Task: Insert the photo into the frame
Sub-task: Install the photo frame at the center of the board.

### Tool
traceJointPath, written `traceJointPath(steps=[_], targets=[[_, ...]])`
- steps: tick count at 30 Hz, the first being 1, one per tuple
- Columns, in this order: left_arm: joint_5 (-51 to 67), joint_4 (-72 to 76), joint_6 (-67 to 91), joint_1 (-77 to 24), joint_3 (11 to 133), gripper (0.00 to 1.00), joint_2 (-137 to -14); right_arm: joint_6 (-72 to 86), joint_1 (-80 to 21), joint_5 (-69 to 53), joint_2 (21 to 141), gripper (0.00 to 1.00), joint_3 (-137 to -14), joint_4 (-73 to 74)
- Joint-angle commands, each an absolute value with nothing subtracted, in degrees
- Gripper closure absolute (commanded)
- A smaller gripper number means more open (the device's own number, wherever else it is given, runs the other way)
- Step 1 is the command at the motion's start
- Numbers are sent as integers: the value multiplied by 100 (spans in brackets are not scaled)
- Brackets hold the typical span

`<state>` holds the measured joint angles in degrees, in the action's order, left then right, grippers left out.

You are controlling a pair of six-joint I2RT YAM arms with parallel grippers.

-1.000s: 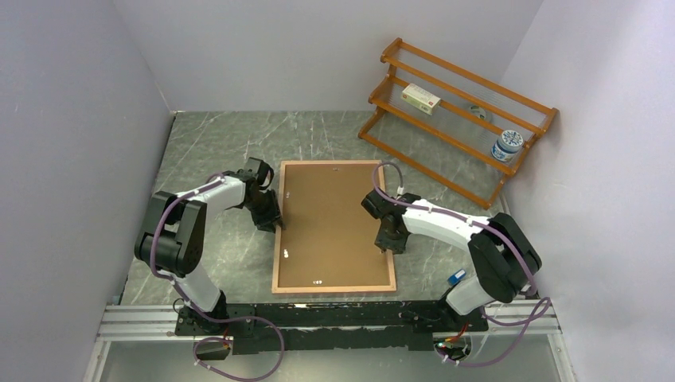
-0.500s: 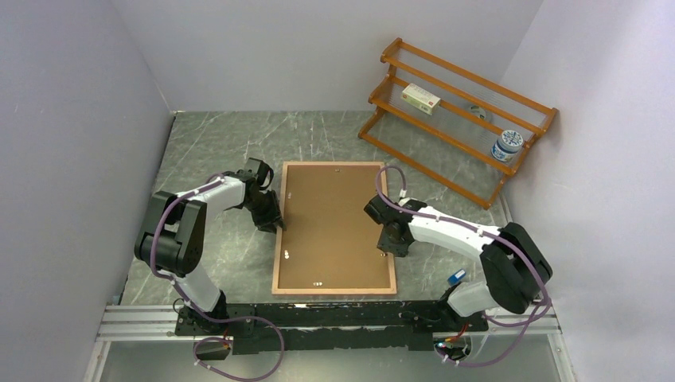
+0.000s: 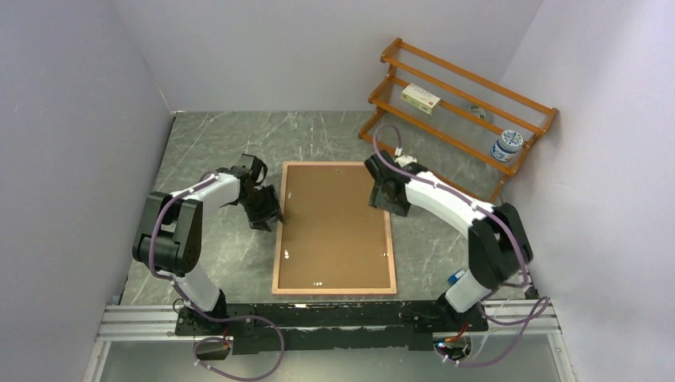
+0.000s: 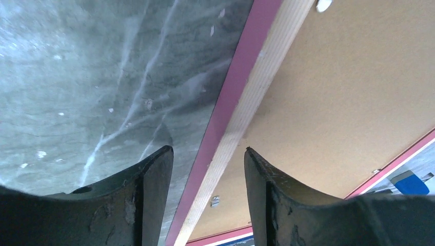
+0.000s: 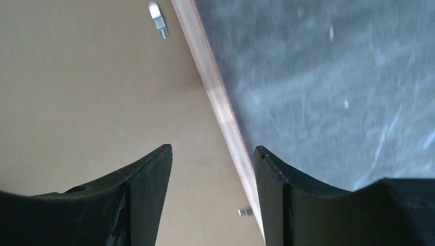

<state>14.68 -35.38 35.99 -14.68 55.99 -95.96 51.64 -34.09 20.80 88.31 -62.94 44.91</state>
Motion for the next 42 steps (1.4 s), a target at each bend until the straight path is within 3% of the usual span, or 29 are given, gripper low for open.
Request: traceJointPath(steps=[1,6,15,24,31,40,42], targets=[[1593,-3565,3346,-1355,5955,40,-9476,4165,-2969,2201,9713,36,-7322,4341],[1633,-3460,3386,-1263,6103,37,-9727,3714,-2708,2044,10679,31,-8200,4326],[1584,-3229,3173,-1222,6164,36,-9827,3166,-2522,1609,11689,35,-8912,4198],[1565,-3256,2854,-1222,6160,39,-9918,2841,-2389,1081,11744,53,-8443,4003],[1597,-3195,2847,-1222,6132,41,-10039,2782,-2123,583,11494,57,-7933,3681],[1674,-3165,2882,-1222,6152,46,-10160,2829,-2058,390,11391,73,-7596,3403],[1679,-3156,2894,-1222,6134,47,-10143,2823,-2057,288,11312,80,-7504,3315]])
